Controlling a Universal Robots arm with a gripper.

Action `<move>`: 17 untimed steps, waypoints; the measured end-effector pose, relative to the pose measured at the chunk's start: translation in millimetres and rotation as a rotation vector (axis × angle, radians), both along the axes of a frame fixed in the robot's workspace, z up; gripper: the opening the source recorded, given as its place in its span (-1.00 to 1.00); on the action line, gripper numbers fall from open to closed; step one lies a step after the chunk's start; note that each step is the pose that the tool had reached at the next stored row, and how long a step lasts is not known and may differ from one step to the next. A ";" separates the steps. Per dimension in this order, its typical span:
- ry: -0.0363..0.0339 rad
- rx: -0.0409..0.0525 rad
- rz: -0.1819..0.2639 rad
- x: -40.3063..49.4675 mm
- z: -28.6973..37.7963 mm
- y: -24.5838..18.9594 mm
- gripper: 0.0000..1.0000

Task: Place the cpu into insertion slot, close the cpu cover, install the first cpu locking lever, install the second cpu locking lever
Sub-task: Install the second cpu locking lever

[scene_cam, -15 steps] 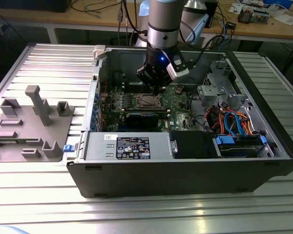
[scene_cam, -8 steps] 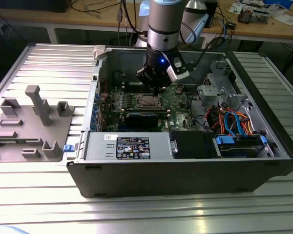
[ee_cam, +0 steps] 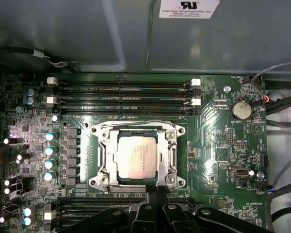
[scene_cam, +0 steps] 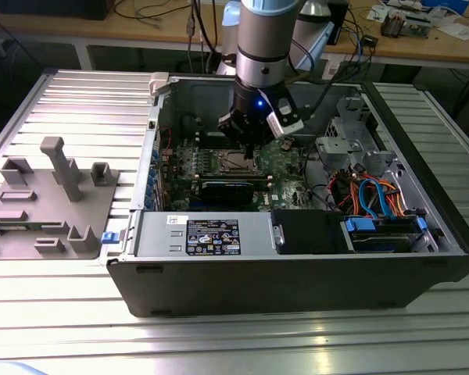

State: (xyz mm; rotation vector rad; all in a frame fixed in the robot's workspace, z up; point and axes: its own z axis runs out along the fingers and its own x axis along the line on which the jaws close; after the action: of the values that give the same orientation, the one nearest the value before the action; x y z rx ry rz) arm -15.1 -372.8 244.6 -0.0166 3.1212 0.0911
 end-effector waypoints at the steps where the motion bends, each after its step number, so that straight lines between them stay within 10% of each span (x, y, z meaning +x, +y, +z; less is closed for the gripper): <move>1: 0.0000 0.0004 0.000 -0.6 -0.3 -0.2 -0.79; 17: 0.0001 0.0024 0.002 -17.7 -1.5 -16.4 -0.79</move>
State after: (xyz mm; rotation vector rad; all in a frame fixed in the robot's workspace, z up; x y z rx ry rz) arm -32.8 -389.1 243.2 -0.0196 3.1212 0.0950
